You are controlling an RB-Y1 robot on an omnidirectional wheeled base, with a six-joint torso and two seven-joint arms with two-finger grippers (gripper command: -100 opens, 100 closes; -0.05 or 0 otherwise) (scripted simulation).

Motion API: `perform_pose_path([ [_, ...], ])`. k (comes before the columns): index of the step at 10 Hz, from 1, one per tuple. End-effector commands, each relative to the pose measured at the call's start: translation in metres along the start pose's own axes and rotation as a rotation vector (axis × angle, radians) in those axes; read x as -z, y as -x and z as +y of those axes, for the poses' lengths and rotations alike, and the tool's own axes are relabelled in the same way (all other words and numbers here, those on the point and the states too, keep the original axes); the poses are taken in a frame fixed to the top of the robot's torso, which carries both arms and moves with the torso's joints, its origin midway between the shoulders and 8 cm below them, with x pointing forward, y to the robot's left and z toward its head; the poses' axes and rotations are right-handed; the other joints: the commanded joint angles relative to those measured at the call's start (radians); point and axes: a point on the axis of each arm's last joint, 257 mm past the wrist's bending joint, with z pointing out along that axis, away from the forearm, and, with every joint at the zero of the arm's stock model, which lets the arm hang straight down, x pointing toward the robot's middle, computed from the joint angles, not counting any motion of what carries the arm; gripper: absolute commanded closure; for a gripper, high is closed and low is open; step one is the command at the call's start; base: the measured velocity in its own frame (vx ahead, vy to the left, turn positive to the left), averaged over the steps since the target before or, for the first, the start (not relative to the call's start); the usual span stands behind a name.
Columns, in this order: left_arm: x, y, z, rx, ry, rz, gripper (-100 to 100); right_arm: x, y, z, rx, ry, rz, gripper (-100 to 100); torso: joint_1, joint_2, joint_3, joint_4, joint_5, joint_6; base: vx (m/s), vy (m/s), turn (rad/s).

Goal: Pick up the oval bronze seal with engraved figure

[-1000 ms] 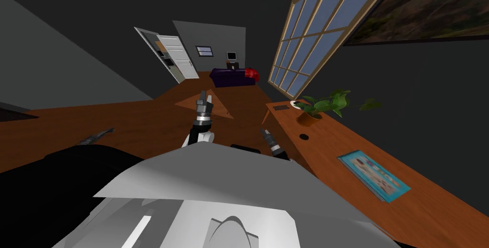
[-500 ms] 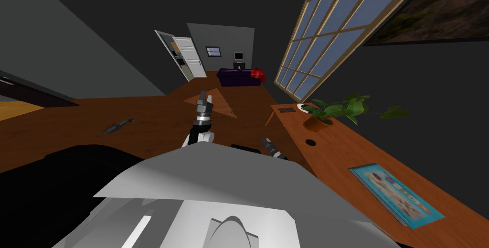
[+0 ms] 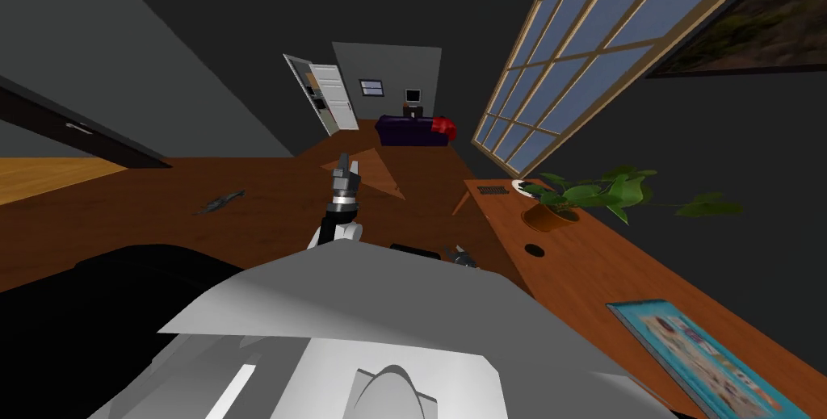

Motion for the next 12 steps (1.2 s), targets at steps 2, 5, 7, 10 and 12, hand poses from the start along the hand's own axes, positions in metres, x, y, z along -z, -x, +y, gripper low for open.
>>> perform_pose_path([
  [2, 0.0, 0.0, 0.0, 0.0, 0.0, 0.0, 0, 0.011, -0.024, -0.023, 0.043, -0.037, 0.067, -100, 0.0, 0.0, 0.0, 0.0, 0.0, 0.0, 0.005, -0.009, 0.066],
  [5, 0.0, 0.0, 0.0, 0.0, 0.0, 0.0, 0, 0.035, -0.054, -0.052, 0.119, -0.08, 0.163, -100, 0.0, 0.0, 0.0, 0.0, 0.0, 0.001, 0.008, -0.006, 0.11],
  [7, 0.0, 0.0, 0.0, 0.0, 0.0, 0.0, 0, 0.058, -0.075, -0.075, 0.193, -0.106, 0.248, -100, 0.0, -0.001, 0.0, 0.0, 0.0, 0.0, 0.014, -0.011, 0.181],
  [10, 0.0, 0.0, 0.0, 0.0, 0.0, 0.0, 0, 0.093, -0.099, -0.114, 0.274, -0.16, 0.354, -100, 0.0, -0.001, 0.0, 0.0, 0.0, 0.0, 0.015, -0.01, 0.114],
  [12, 0.0, 0.0, 0.0, 0.0, 0.0, 0.0, 0, 0.119, -0.112, -0.135, 0.345, -0.179, 0.433, -100, 0.0, -0.001, 0.0, 0.0, 0.0, 0.001, 0.017, -0.007, 0.087],
])
